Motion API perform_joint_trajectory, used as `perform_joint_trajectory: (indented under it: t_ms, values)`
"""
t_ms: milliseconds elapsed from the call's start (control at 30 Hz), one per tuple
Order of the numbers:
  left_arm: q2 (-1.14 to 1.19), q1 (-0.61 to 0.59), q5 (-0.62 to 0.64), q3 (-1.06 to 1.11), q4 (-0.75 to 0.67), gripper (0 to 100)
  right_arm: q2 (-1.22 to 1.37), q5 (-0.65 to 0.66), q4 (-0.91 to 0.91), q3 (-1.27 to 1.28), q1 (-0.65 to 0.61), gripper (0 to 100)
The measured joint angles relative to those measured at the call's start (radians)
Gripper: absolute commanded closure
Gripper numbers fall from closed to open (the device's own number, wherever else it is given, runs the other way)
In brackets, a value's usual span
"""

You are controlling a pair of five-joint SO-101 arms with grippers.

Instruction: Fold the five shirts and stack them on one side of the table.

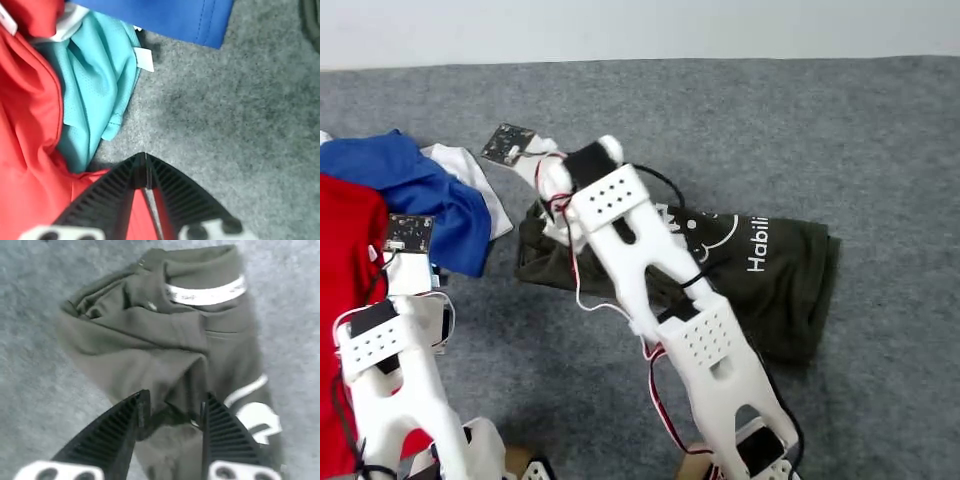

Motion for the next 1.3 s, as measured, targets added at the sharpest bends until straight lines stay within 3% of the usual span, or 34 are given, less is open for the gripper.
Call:
perform_joint_trajectory:
  t_ms: [200, 367, 833, 1133, 1300]
  values:
    - [0.0, 0.0, 0.0, 0.044, -0.031, 100, 0.077, -0.025, 0.0, 0.0, -0.012, 82.7]
    - [0.0, 0.0, 0.0, 0.054, -0.048, 100, 0.103, -0.025, -0.006, 0.0, -0.012, 99.2]
    - [0.0, 0.0, 0.0, 0.054, -0.048, 100, 0.104, 0.285, -0.196, -0.123, -0.014, 98.7]
    - [0.0, 0.0, 0.0, 0.054, -0.048, 100, 0.21, 0.308, -0.299, -0.135, 0.032, 98.0]
    - [0.0, 0.0, 0.0, 0.054, -0.048, 100, 0.218, 0.308, -0.299, -0.135, 0.052, 88.1]
